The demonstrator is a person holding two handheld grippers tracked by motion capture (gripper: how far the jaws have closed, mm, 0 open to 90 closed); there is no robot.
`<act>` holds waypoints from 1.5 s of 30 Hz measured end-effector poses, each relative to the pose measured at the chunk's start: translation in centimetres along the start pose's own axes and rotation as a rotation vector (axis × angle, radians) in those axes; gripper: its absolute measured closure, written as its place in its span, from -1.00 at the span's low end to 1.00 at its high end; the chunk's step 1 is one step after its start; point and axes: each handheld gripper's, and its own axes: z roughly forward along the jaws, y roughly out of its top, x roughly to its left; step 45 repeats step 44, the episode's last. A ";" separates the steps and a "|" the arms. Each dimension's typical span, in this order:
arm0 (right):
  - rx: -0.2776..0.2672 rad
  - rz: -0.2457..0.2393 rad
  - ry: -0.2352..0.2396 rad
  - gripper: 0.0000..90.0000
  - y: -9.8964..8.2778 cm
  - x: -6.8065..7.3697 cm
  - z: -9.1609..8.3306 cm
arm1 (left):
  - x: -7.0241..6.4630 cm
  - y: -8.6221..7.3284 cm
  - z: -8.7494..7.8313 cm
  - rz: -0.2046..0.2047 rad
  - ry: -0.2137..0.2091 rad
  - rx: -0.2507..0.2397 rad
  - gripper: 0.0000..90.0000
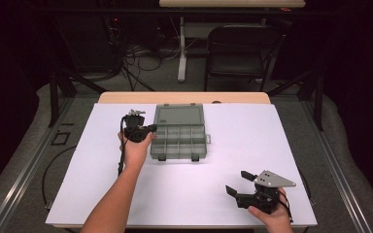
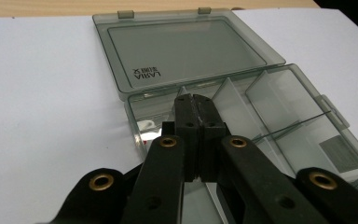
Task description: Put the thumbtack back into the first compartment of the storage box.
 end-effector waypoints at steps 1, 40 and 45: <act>-0.001 0.001 0.000 -0.55 0.0 0.0 0.0 | -0.1 -0.1 0.3 0.006 0.004 0.009 1.00; -0.002 -0.028 -0.028 -0.56 -0.2 -0.2 0.3 | 1.5 -8.6 -11.3 0.048 -0.028 -0.198 -0.30; -0.005 -0.020 -0.046 -0.56 -0.2 -0.5 0.2 | 2.5 -10.3 -12.7 0.040 -0.011 -0.208 -0.30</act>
